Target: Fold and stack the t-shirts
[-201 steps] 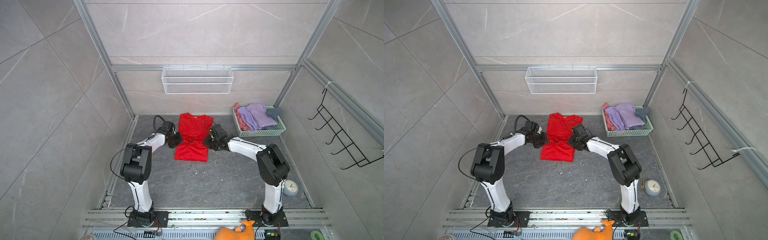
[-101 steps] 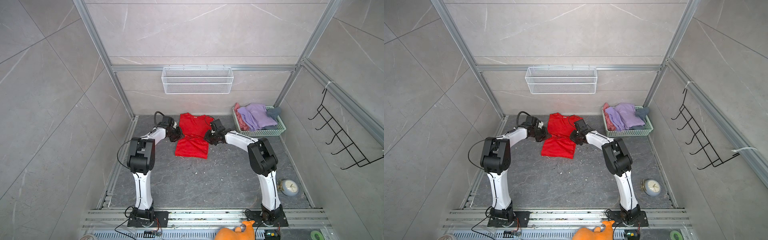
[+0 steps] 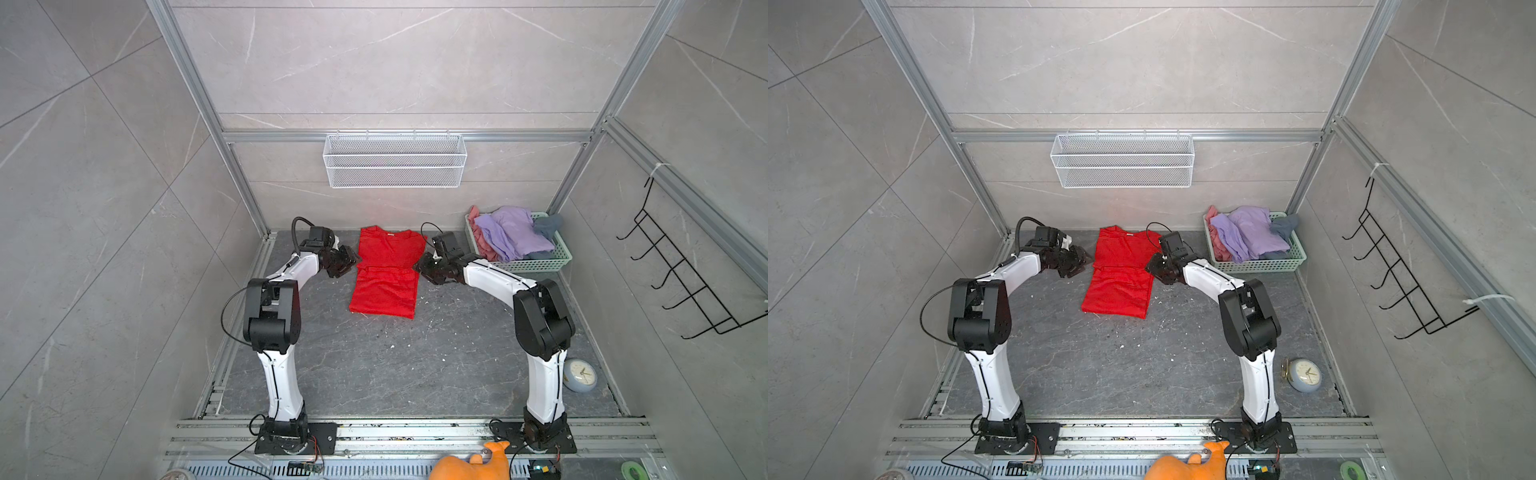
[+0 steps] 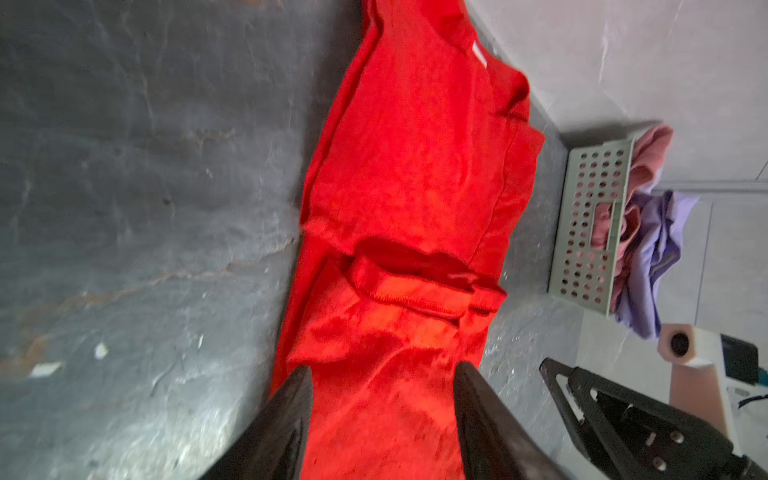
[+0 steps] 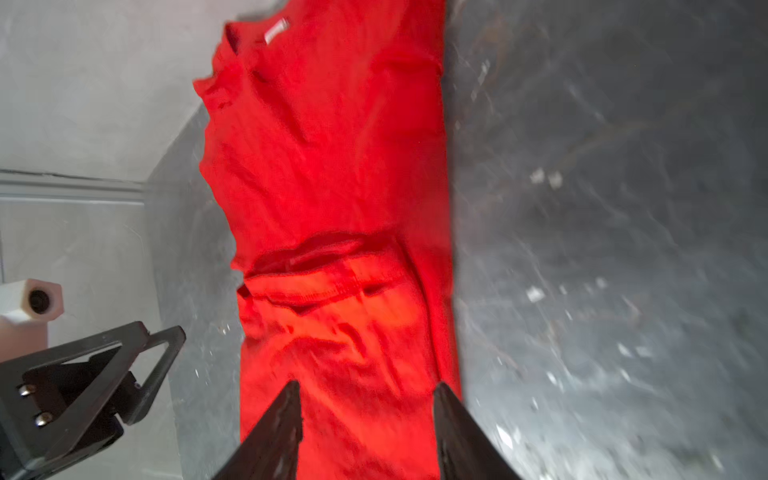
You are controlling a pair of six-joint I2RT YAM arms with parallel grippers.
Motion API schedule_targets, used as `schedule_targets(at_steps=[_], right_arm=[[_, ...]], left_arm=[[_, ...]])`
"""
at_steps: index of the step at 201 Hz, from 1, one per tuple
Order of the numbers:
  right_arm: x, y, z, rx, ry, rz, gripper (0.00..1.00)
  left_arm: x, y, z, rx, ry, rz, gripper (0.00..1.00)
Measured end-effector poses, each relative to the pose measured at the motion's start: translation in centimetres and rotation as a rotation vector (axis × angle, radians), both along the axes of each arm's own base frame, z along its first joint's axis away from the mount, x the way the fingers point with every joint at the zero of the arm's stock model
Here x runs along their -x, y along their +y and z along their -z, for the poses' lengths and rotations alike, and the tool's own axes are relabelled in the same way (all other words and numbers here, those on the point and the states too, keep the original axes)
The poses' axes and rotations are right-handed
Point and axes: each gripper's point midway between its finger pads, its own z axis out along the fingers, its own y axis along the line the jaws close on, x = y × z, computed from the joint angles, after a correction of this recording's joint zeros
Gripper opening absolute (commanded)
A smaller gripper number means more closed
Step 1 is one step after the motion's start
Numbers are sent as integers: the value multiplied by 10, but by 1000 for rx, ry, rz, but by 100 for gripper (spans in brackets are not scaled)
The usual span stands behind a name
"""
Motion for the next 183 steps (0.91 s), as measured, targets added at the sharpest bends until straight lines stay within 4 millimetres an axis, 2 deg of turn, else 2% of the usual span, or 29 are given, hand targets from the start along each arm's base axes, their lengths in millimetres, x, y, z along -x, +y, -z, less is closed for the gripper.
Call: schedule_targets(at_steps=[21, 65, 95, 121, 155, 183], right_arm=[[28, 1, 14, 15, 41, -27, 62], [102, 8, 52, 36, 151, -83, 66], [135, 16, 61, 9, 183, -83, 67], [141, 25, 64, -30, 179, -67, 66], [133, 31, 64, -90, 155, -19, 60], [126, 36, 66, -119, 143, 8, 53]], left_arm=[[28, 1, 10, -24, 38, 5, 65], [101, 11, 42, -70, 162, 1, 65], [129, 19, 46, -96, 202, -7, 65], [135, 21, 49, -98, 209, -10, 62], [140, 18, 61, -68, 237, -20, 55], [135, 12, 70, -30, 249, -33, 50]])
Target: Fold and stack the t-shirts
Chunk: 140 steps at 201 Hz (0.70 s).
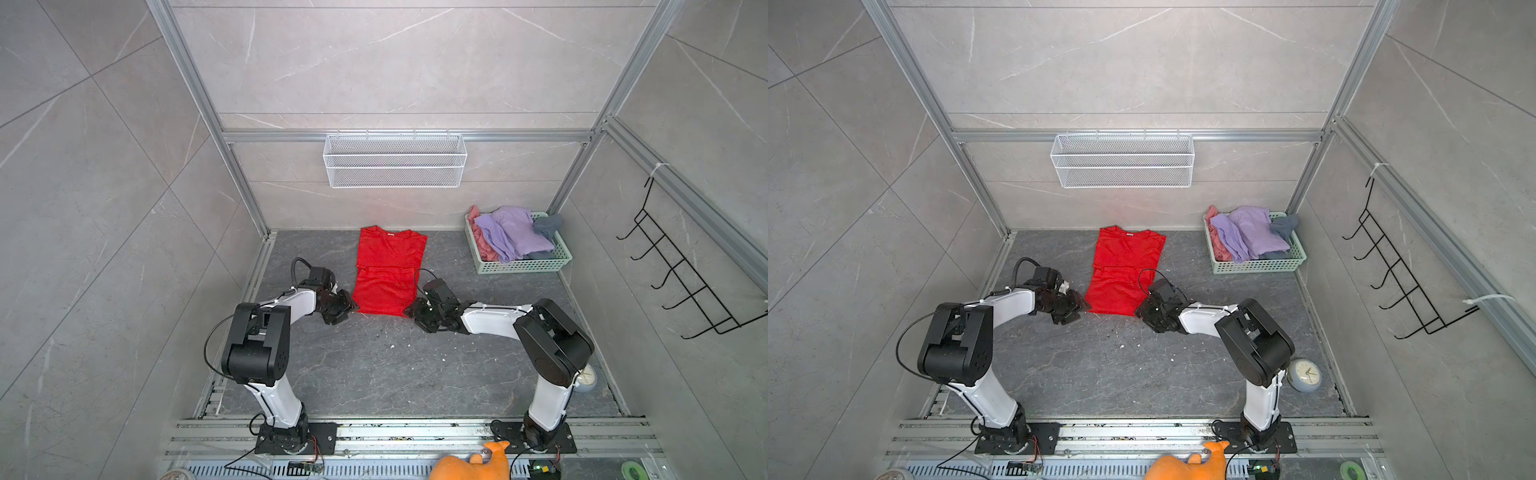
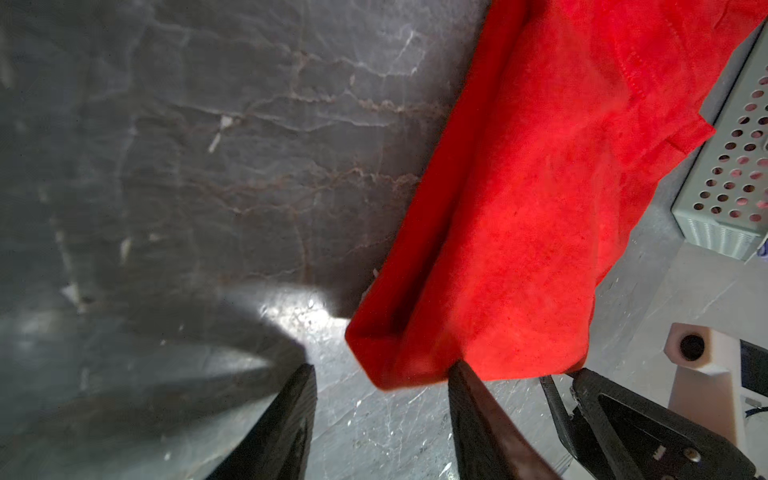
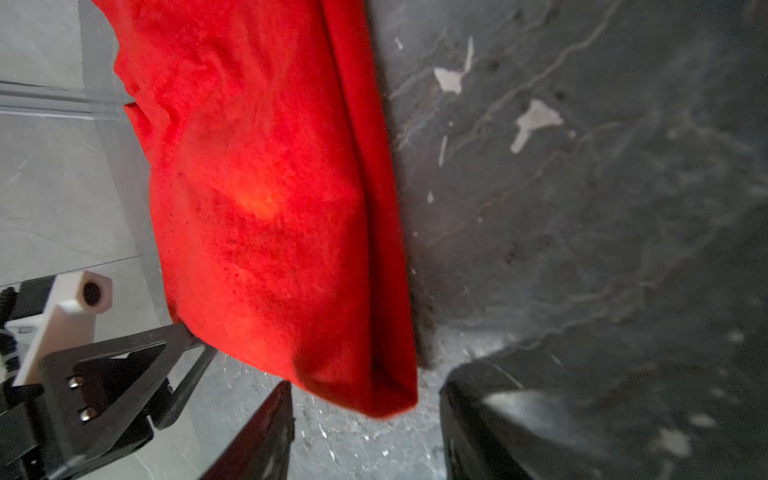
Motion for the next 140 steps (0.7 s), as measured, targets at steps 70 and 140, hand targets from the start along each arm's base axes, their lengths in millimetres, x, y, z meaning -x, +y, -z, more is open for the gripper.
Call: schedule_targets(at_steps=[70, 140], right_arm=[[-15, 12, 11, -11, -8, 28, 14], [-13, 10, 11, 42, -36, -22, 6]], left_arm=[[-9, -3, 4, 31, -18, -38, 11], [2, -2, 8, 35, -26, -34, 0]])
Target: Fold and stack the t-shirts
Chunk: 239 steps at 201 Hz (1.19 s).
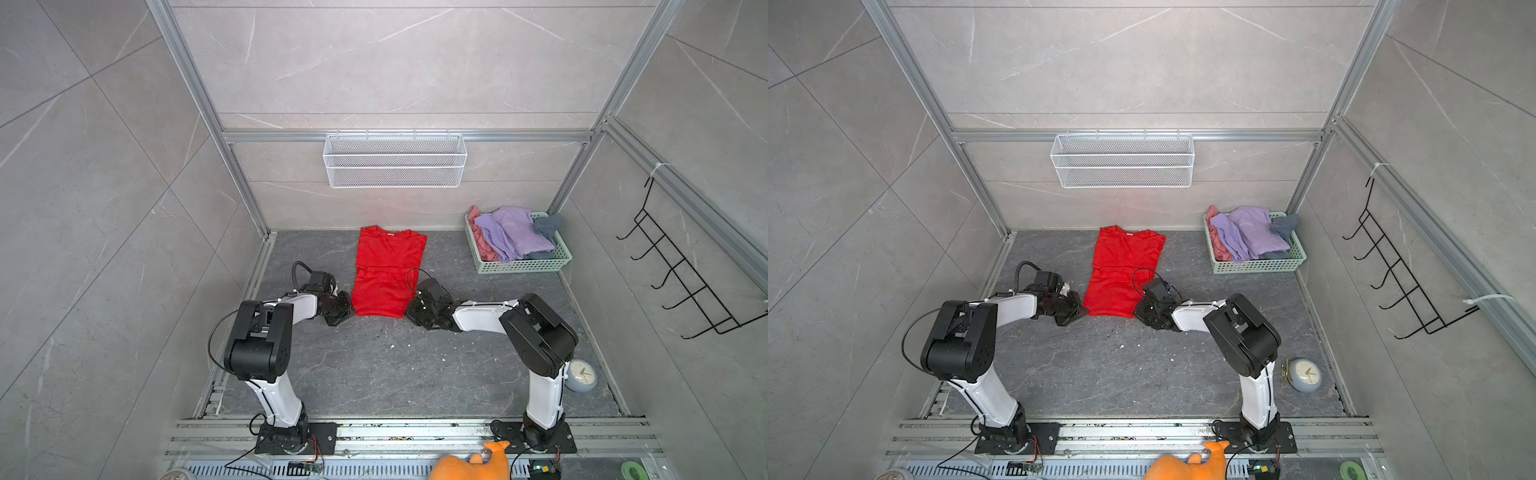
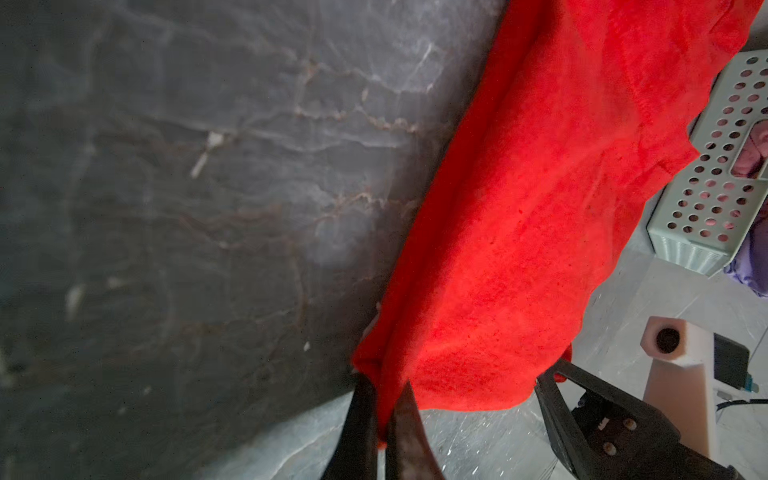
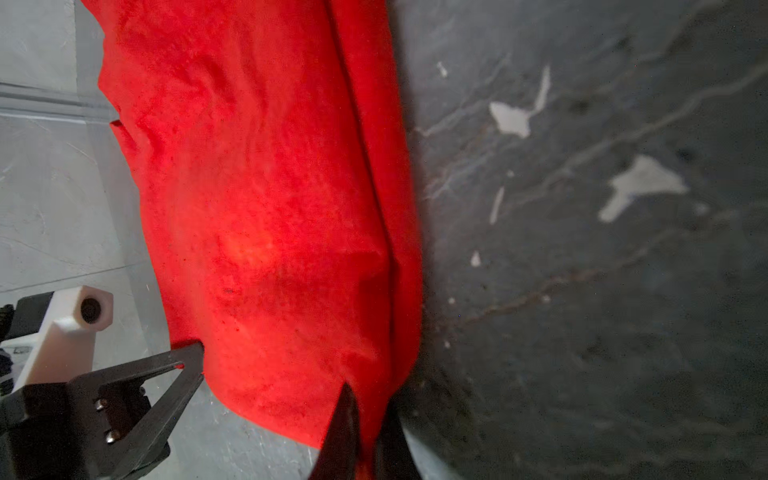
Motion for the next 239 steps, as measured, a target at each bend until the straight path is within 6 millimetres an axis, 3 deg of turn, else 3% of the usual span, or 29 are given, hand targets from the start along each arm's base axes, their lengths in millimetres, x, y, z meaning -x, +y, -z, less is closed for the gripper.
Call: schedule_targets(at_steps=[34, 88, 110, 128, 158, 187, 210, 239], right_arm=[[27, -9, -9, 45, 8, -79, 5], [112, -25, -28, 97, 44, -240, 3], [131, -22, -51, 90, 12, -299, 3], [133, -19, -79, 72, -44, -328, 4], [115, -3, -132, 30, -165, -350, 8], [87, 16, -170, 5, -259, -336, 9], [61, 24, -169, -7, -266, -304, 10], [17, 24, -142, -11, -204, -238, 10]], left_arm=[[44, -4, -9, 3, 13, 32, 0], [142, -30, -32, 7, 33, 119, 0], [155, -30, -57, 24, -13, 104, 0], [151, -27, -85, 21, -69, 87, 0], [129, -32, -134, 19, -173, 100, 0], [100, -37, -152, -29, -220, 123, 0], [73, -35, -148, -63, -222, 119, 0], [25, -25, -143, -81, -223, 89, 0]])
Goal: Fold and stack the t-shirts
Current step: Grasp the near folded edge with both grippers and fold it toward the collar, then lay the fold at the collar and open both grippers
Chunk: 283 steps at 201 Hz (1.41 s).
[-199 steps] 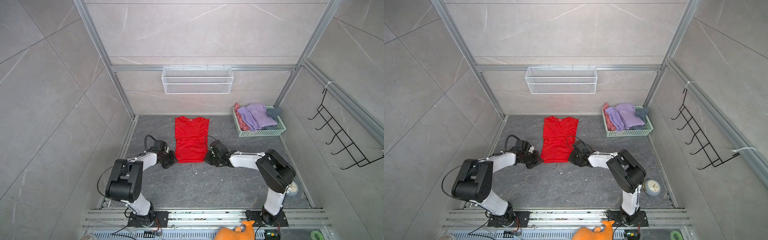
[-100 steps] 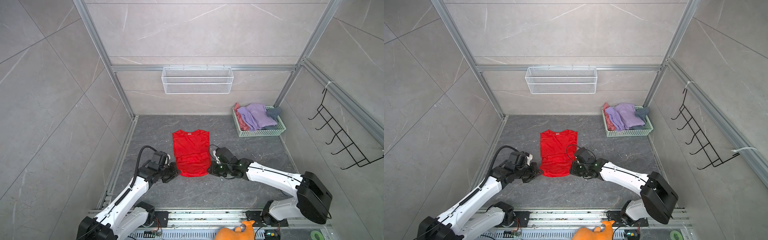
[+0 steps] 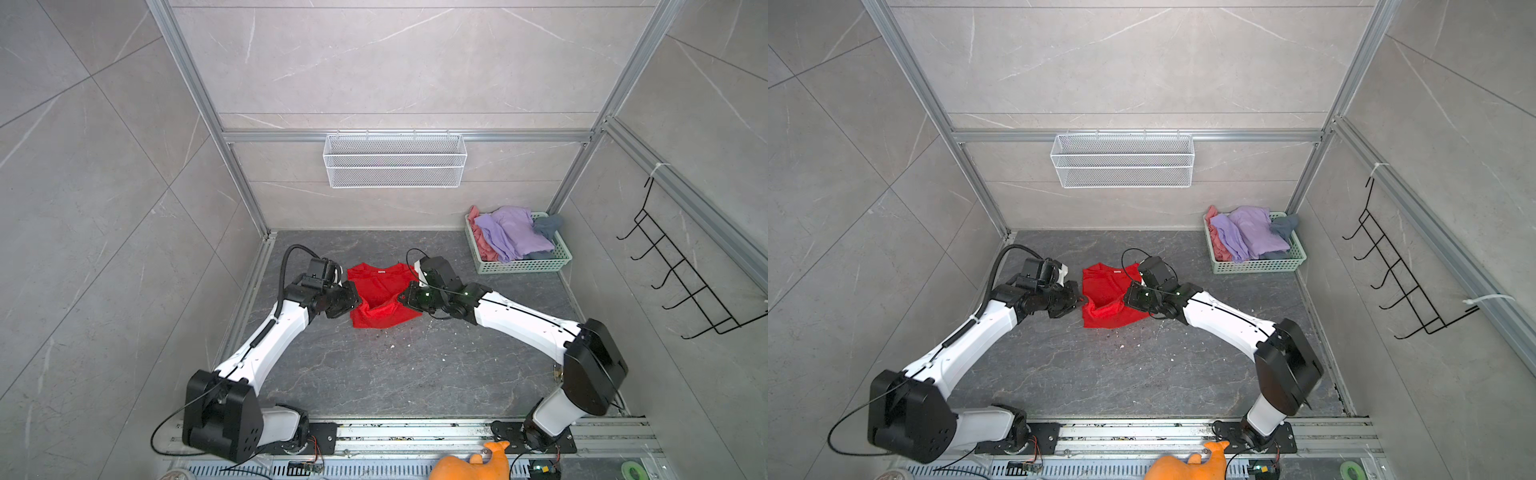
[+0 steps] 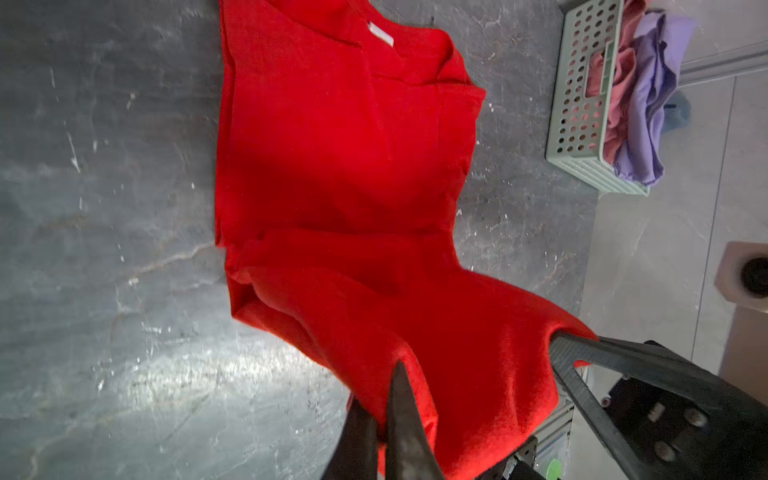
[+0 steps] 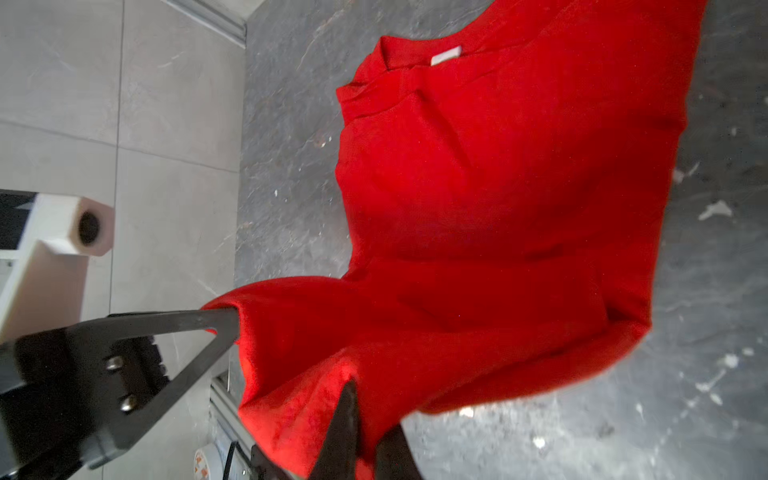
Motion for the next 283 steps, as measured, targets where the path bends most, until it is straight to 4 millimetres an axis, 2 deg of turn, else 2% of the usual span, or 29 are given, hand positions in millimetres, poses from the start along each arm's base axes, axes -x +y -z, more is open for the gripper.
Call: schedule_targets(at_steps=[30, 68, 100, 142, 173, 194, 201, 206, 212, 219, 239, 257, 283], right_arm=[[-44, -5, 21, -9, 47, 69, 10], [-92, -14, 35, -35, 72, 146, 9], [-119, -22, 48, -36, 88, 199, 8], [-148, -33, 80, -51, 122, 282, 7], [-167, -42, 104, -57, 147, 341, 10], [-180, -41, 104, -66, 136, 363, 19], [-184, -41, 102, -71, 129, 369, 25], [-187, -41, 99, -74, 123, 373, 32], [-191, -42, 96, -80, 116, 380, 41], [-196, -42, 92, -87, 104, 386, 46], [-206, -48, 83, -94, 76, 407, 52], [-211, -55, 81, -82, 57, 425, 54], [-203, -65, 82, -27, 38, 410, 53]], left_arm=[[-49, 8, 11, 26, 2, -28, 0], [-96, 12, 45, 75, 61, -36, 0], [-132, 5, 57, 104, 60, -14, 0], [-174, -2, 67, 129, 30, 1, 0], [-195, -2, 86, 156, 42, -2, 0], [-208, -1, 95, 165, 45, -10, 2], [-212, -1, 96, 166, 42, -13, 2], [-215, 0, 95, 167, 39, -16, 5], [-219, 0, 95, 168, 34, -19, 13], [-222, 2, 94, 168, 27, -24, 21], [-228, 8, 89, 173, 16, -42, 32], [-231, 15, 89, 172, 6, -56, 37], [-225, 23, 91, 161, 2, -73, 39]])
